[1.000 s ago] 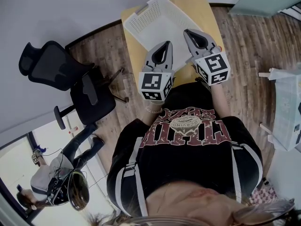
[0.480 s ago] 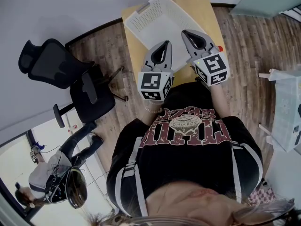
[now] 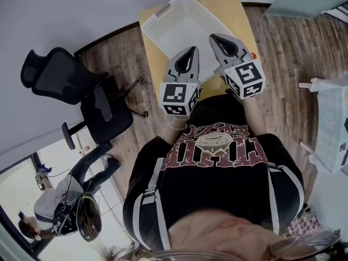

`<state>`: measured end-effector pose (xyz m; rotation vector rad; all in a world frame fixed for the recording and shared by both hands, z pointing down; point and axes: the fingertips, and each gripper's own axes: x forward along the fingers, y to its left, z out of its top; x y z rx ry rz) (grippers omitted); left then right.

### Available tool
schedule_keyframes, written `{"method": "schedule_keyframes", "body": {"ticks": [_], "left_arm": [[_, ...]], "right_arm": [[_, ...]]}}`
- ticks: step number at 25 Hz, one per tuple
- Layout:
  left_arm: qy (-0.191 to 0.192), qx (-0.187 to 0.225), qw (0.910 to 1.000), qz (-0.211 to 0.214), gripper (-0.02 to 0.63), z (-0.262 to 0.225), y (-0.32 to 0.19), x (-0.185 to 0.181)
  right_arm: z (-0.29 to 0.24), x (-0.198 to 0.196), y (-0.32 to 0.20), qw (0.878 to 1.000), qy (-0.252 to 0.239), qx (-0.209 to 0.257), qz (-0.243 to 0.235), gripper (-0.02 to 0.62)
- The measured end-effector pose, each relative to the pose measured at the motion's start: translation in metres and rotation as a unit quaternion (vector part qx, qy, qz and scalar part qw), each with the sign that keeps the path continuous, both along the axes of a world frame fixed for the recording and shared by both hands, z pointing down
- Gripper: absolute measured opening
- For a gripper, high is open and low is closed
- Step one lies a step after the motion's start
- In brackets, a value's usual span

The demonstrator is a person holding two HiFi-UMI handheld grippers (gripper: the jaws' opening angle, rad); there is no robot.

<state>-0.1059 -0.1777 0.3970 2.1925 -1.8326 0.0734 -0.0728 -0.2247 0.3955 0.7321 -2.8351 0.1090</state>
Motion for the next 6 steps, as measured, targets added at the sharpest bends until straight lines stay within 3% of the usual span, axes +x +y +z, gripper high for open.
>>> {"method": "schedule_keyframes", "body": {"ticks": [6], "left_arm": [[-0.001,-0.001,1.0,0.002,0.046,0.0012,-0.0062,0.0042]], "right_arm": [[0.0015,0.0046,-0.0057,1.0,0.002,0.0,0.001,0.017]]}}
